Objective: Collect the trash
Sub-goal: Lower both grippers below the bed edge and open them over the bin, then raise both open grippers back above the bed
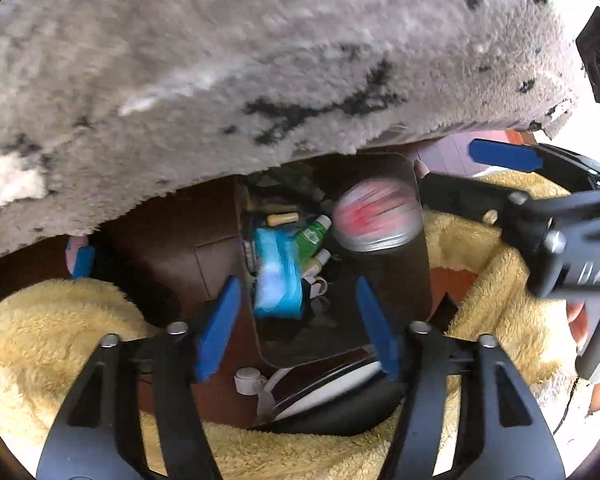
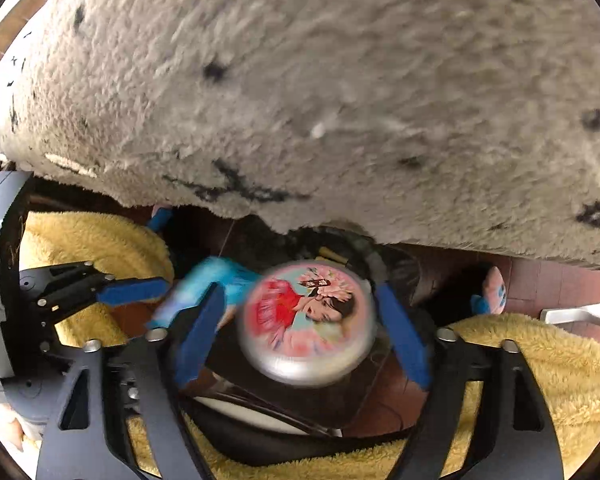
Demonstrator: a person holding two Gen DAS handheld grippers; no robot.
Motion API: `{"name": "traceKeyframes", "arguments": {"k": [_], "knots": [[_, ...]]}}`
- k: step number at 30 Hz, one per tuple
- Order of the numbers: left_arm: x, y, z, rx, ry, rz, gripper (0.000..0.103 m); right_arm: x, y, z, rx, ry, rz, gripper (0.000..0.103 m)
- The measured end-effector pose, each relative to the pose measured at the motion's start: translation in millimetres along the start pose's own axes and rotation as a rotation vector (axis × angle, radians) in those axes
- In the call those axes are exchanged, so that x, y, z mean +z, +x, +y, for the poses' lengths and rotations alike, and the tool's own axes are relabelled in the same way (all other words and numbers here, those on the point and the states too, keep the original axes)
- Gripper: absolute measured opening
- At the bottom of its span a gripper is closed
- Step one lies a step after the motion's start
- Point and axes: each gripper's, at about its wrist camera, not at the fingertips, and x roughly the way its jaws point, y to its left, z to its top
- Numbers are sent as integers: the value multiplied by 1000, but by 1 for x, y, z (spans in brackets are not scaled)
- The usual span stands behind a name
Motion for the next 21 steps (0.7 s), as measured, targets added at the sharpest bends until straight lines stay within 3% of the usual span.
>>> {"name": "traceKeyframes", "arguments": {"k": [7,9,11,21], "knots": [[-5,-39,-4,27,13,-99,82,1,-43,-5,-31,-1,-105,88],[-6,-54,-7,37,22,-137,87,0,-59,-5,-43,-12,-145,96],[-6,-73,-9,56,33,-183,91,-1,-75,-4,-52,-23,-180,96],[8,-170,-7,168,67,-431,95,19,-161,1,-137,-61,-411,99]]}}
